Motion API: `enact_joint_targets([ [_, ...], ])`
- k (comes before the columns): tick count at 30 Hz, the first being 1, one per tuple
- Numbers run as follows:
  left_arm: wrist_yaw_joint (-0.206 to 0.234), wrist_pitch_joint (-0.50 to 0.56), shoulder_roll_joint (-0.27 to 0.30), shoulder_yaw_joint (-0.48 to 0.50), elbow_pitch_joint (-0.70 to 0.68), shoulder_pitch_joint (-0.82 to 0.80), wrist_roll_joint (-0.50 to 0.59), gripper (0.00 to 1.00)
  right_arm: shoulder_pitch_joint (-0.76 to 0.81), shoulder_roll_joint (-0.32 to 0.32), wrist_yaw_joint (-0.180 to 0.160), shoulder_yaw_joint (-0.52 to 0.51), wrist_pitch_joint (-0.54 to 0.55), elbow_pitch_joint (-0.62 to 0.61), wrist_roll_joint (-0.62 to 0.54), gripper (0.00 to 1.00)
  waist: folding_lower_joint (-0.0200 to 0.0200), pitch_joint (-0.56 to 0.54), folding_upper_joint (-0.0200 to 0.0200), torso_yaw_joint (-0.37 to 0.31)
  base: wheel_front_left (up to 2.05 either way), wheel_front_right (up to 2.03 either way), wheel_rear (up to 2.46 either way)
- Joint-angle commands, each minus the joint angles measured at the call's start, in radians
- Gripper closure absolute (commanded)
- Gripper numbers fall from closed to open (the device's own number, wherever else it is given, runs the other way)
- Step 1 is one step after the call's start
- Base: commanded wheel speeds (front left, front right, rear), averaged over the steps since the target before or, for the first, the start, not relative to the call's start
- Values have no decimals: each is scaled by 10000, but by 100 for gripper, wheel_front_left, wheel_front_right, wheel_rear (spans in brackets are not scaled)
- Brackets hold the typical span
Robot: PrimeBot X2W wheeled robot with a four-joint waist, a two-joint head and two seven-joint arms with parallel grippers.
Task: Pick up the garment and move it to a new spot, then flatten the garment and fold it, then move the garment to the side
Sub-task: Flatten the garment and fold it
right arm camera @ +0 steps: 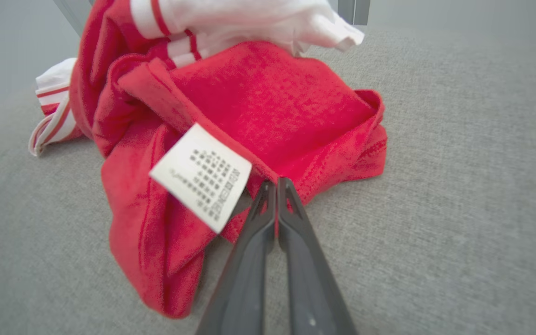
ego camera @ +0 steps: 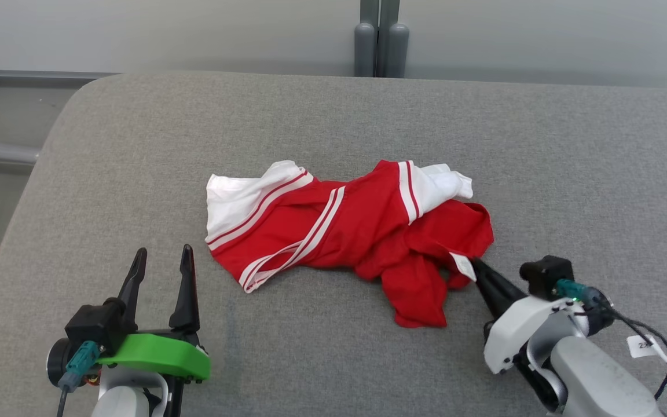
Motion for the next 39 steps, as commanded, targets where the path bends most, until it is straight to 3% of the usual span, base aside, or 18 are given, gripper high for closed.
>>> enact_joint_targets([
  [1,-8,-24,-1,62,-35,-38,-29,0,-202,-221,4,-284,-127,-105,-180,100,0,-32,0,-86,0,0,0],
  [12,-25,-24,-16,-91,-115,-239,-98,0,-1220,-1860,3,-1971,885,-1054,-571,100,0,364,0,-263,0,0,0],
  [21,-39,-25,-22,-200,-120,-721,-140,0,-2803,-2814,3,-2259,1542,218,199,100,0,1397,0,194,0,0,0],
  [22,-43,-24,-21,-204,-104,-762,-144,0,-3021,-2808,3,-2297,1558,548,187,96,0,1460,0,241,0,0,0],
  [23,-46,-25,-22,-202,-87,-794,-148,0,-3172,-2806,3,-2287,1628,845,148,64,0,1484,0,265,0,0,0],
  [24,-50,-24,-23,-209,-63,-829,-158,0,-3379,-2786,3,-2328,1634,1227,93,13,0,1502,0,293,0,0,0],
  [25,-52,-24,-23,-220,-41,-855,-160,0,-3537,-2743,3,-2375,1590,1523,55,0,0,1494,0,316,0,0,0],
  [33,26,-24,-22,-139,107,-560,-162,0,-3702,-2157,3,-2442,143,2523,-188,0,0,809,0,151,0,0,0],
  [39,54,-25,-21,-10,72,-209,-80,0,-2859,-1398,3,-2510,-555,1443,-333,0,0,86,0,-405,0,0,0],
])
